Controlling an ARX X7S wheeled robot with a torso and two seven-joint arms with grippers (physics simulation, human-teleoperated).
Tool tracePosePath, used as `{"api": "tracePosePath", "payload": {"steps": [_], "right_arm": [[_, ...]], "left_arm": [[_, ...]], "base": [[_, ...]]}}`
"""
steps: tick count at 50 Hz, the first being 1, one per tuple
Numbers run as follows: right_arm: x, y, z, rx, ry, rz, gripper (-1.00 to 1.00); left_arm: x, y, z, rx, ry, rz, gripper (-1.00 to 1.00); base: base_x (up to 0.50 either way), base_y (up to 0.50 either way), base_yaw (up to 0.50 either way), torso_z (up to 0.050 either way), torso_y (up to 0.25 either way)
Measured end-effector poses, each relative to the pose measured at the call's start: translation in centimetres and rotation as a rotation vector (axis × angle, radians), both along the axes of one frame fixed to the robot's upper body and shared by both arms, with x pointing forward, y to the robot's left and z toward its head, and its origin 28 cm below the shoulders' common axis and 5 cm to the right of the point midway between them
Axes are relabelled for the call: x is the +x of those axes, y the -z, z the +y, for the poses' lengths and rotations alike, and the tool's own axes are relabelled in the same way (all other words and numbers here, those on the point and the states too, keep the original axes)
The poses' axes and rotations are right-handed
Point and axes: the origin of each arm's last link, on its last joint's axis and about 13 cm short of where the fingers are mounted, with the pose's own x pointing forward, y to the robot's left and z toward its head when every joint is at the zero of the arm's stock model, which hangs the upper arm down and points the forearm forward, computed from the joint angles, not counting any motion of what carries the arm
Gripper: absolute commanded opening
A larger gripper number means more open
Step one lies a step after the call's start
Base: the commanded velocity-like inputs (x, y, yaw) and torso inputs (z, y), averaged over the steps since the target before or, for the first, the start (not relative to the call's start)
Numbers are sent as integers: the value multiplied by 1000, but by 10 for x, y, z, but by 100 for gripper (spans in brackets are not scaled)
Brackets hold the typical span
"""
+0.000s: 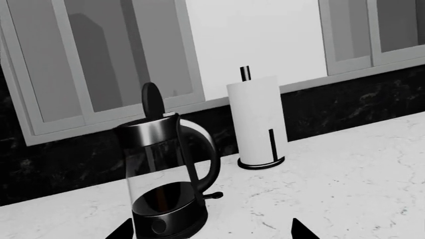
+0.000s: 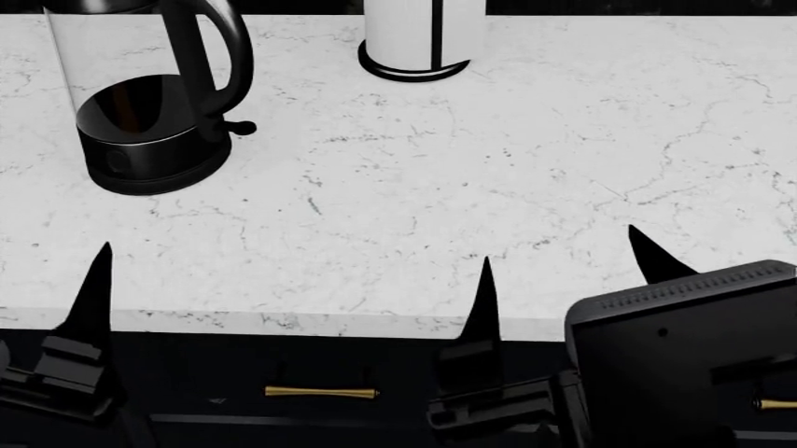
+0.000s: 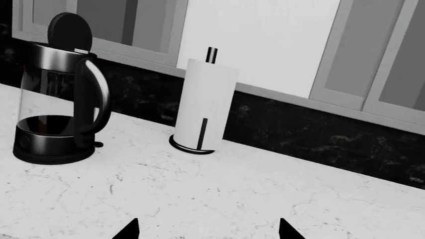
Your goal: Close the lid of the electric kettle.
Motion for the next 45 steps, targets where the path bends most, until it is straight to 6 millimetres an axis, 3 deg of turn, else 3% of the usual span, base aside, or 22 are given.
{"api": "tracePosePath", "payload": {"steps": [21,45], "right_arm": [[-5,-32,-4,-56,14,-30,100],[-9,-42,-3,-94,18,-63,100]], "left_arm": [[3,-22,4,15,5,-16,100],[3,-24,7,17,0,-5,100]], "base": [[0,0,0,0,0],[0,494,0,0,0]]}}
